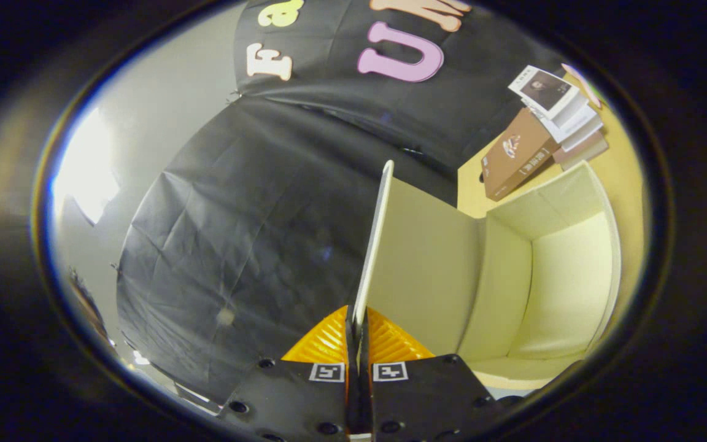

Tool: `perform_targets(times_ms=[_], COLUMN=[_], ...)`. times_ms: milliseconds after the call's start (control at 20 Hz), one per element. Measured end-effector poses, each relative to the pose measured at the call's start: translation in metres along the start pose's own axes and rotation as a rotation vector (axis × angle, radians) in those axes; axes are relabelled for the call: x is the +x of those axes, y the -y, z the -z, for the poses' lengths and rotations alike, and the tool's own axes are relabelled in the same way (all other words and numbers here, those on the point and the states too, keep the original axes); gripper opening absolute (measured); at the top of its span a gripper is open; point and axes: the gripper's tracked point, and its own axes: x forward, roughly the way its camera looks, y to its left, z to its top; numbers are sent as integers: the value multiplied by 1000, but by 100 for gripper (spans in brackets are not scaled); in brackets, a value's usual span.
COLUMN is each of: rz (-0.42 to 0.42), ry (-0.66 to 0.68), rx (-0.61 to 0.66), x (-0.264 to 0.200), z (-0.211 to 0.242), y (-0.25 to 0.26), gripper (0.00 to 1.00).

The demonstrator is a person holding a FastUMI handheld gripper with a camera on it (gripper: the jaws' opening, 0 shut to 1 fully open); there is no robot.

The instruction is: Open the storage box then place both shoes into the box .Put the left shoe in first, then the right shoe, with the right side of both shoes facing outward in a uniform manner.

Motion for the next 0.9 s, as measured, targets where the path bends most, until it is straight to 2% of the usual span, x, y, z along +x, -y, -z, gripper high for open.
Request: perform_targets(times_ms=[150,350,600,900], rz=[0,44,128,266], ry=[-14,1,91,202], rx=[-81,-167,-290,-485], x=[21,39,30,-18], z=[16,27,7,-33], y=[-10,-2,18,50], gripper=[27,58,98,98])
